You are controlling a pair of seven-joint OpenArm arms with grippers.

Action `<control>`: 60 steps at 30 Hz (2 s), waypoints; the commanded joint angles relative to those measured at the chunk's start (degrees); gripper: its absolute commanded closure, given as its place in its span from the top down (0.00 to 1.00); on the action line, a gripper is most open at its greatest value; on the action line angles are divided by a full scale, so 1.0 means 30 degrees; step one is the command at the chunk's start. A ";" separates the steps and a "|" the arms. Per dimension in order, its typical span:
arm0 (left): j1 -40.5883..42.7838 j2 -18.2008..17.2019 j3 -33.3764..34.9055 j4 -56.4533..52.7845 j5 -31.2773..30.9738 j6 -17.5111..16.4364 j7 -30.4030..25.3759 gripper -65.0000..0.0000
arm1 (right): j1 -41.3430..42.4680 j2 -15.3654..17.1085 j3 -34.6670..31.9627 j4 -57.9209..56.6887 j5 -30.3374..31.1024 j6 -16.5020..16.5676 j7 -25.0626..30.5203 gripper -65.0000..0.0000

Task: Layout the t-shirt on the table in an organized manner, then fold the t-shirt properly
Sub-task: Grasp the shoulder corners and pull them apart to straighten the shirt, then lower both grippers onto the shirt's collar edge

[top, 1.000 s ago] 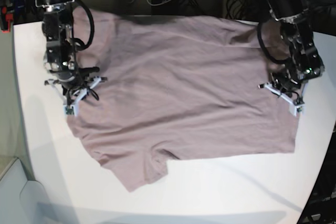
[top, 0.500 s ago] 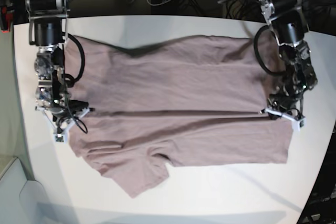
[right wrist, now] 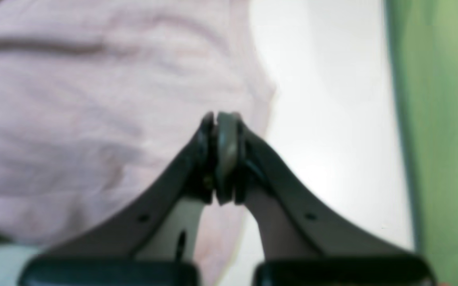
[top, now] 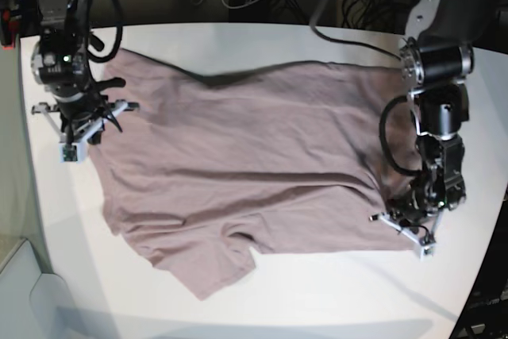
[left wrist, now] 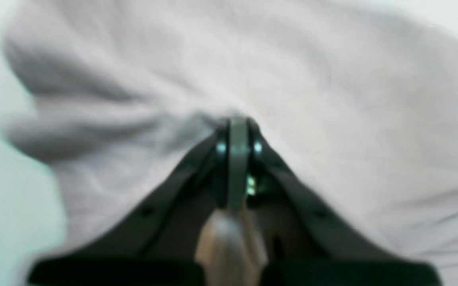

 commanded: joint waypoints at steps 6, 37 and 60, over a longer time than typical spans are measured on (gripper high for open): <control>0.3280 -0.0116 -0.0128 0.9235 -0.0248 -0.0103 0.4896 0.00 | -0.2313 -0.0362 0.0061 0.0305 -0.0012 -0.0037 0.0295 0.01; 1.1046 0.0588 -0.2560 1.1814 -0.0248 -0.0220 0.3109 0.00 | -0.4716 -0.0538 -0.2342 -0.1658 -0.0070 -0.0008 0.0588 0.47; 1.2101 0.0207 -0.2648 1.2341 -0.0248 -0.0250 0.3138 0.00 | 0.1057 0.0810 -0.4218 0.0569 -0.0070 -0.0008 0.1672 0.00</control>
